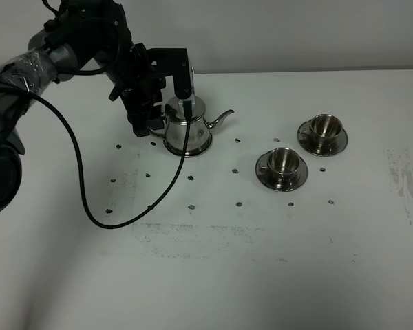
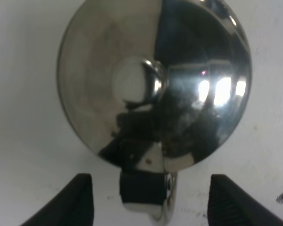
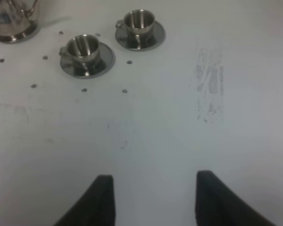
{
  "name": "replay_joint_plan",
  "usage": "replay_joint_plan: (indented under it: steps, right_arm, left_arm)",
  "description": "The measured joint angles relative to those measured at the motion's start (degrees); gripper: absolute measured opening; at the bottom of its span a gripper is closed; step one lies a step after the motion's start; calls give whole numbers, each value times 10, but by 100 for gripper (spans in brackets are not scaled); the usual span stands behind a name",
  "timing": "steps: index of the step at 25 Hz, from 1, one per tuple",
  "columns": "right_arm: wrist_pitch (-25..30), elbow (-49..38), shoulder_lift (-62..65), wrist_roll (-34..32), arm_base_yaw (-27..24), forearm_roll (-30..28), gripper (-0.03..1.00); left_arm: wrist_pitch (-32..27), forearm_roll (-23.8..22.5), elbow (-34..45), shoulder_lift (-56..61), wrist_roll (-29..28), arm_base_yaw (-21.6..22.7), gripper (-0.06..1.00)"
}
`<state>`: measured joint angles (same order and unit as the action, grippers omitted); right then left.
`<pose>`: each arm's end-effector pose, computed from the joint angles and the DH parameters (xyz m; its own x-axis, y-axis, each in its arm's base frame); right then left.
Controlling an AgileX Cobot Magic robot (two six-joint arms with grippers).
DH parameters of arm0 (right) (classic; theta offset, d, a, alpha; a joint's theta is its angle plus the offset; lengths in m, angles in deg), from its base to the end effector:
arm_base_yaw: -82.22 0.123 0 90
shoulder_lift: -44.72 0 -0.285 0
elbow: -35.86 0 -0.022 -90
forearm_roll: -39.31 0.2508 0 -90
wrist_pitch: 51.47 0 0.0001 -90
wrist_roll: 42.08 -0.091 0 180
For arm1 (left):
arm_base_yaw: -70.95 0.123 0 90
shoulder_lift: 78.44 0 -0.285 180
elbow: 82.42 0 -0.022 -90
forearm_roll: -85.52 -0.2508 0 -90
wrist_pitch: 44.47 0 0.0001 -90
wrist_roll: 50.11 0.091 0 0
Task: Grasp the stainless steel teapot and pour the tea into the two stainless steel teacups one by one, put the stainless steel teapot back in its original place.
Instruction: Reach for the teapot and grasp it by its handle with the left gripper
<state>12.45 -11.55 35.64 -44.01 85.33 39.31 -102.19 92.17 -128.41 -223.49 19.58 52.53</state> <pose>-0.0060 -0.0003 0.2786 -0.5070 0.0062 -0.8619 -0.0372 0.9989 0.0290 0.4911 -0.1730 0.1853 -0.0311 0.9696 -0.2429 0.9385 0.1120 0.3267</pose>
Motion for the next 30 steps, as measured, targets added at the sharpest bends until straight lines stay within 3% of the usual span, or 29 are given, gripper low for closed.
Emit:
replay_joint_plan:
  steps: [30]
  right_arm:
    - [0, 0, 0, 0, 0, 0, 41]
  left_arm:
    - [20, 7, 0, -11, -43, -5, 52]
